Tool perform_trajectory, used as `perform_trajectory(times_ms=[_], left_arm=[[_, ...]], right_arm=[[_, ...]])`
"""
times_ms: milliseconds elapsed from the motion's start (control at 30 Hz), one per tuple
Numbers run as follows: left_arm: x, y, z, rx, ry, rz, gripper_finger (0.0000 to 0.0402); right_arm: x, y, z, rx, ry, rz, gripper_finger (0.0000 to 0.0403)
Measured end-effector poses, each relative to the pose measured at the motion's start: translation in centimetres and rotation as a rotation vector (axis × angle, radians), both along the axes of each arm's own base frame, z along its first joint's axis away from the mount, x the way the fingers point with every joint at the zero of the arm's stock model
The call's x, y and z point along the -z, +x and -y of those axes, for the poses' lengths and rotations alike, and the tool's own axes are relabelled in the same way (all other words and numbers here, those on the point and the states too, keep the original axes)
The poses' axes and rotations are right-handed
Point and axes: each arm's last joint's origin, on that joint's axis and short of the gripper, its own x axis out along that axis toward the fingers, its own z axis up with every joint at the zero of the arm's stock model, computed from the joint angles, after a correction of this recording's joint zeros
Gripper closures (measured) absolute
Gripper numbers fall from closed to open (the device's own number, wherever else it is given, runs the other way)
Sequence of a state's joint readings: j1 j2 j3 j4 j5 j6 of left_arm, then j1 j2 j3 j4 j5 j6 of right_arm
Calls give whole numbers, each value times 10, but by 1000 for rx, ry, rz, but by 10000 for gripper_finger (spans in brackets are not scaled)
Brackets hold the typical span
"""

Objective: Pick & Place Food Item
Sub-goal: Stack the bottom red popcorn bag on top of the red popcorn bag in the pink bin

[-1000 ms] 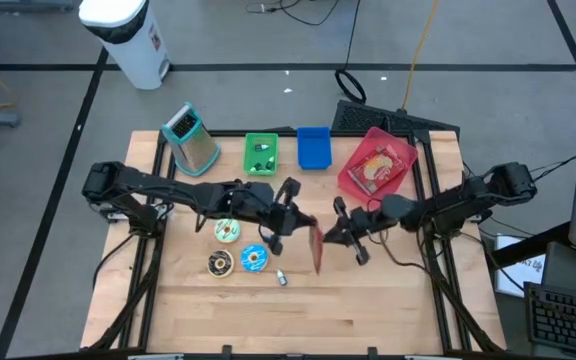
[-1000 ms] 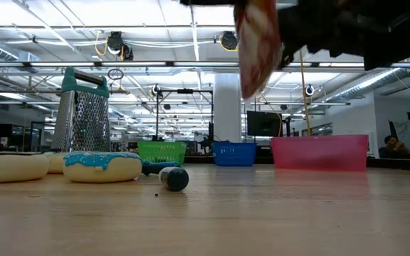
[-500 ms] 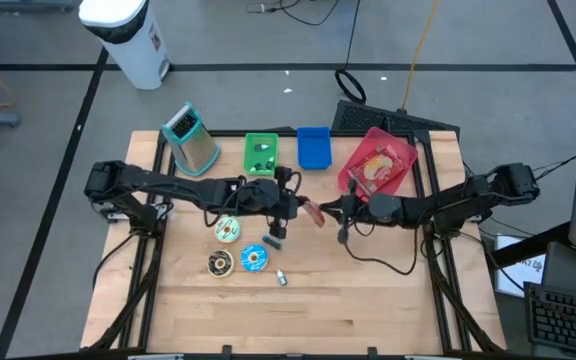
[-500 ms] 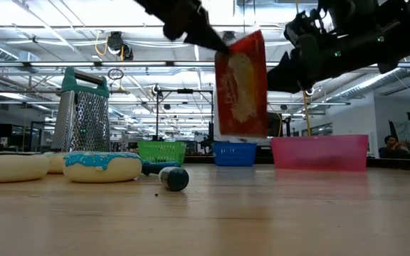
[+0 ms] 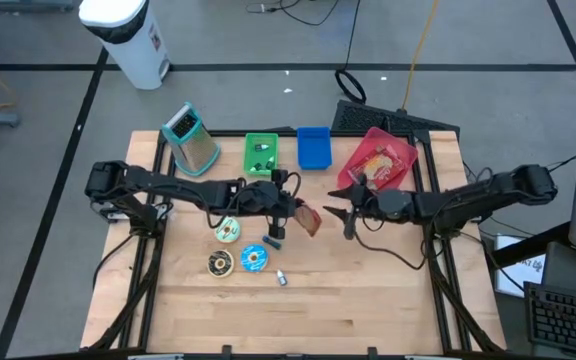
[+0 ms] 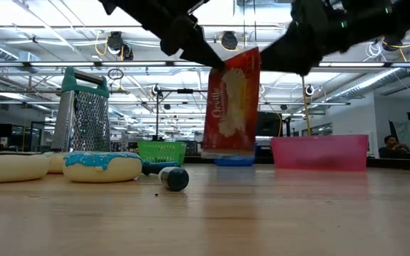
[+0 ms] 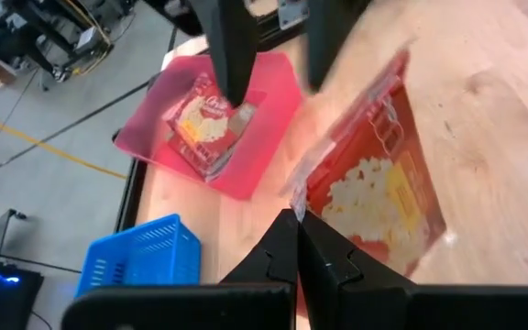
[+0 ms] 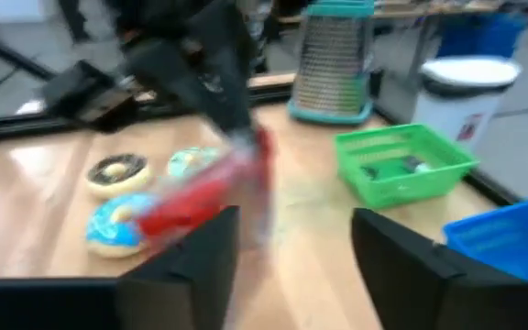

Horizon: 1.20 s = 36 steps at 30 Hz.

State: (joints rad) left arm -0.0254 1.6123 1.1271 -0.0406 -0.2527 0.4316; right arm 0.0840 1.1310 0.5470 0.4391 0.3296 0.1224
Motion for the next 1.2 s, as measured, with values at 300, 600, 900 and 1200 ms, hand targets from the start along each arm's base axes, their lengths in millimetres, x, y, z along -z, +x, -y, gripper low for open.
perform_trajectory(times_ms=[300, 600, 900, 1200], left_arm=[[-1, 3, -6, 26, -49, 34, 401], [3, 4, -7, 23, -56, 22, 401], [10, 9, -6, 27, -58, 12, 402], [11, 8, -6, 29, -62, 1, 401]], right_arm=[[-53, 43, -7, 34, 134, -293, 148], [-76, 75, -10, 23, 132, -437, 174], [-44, 90, -8, 8, 187, -627, 195], [-50, 83, -2, 41, 215, -621, 234]])
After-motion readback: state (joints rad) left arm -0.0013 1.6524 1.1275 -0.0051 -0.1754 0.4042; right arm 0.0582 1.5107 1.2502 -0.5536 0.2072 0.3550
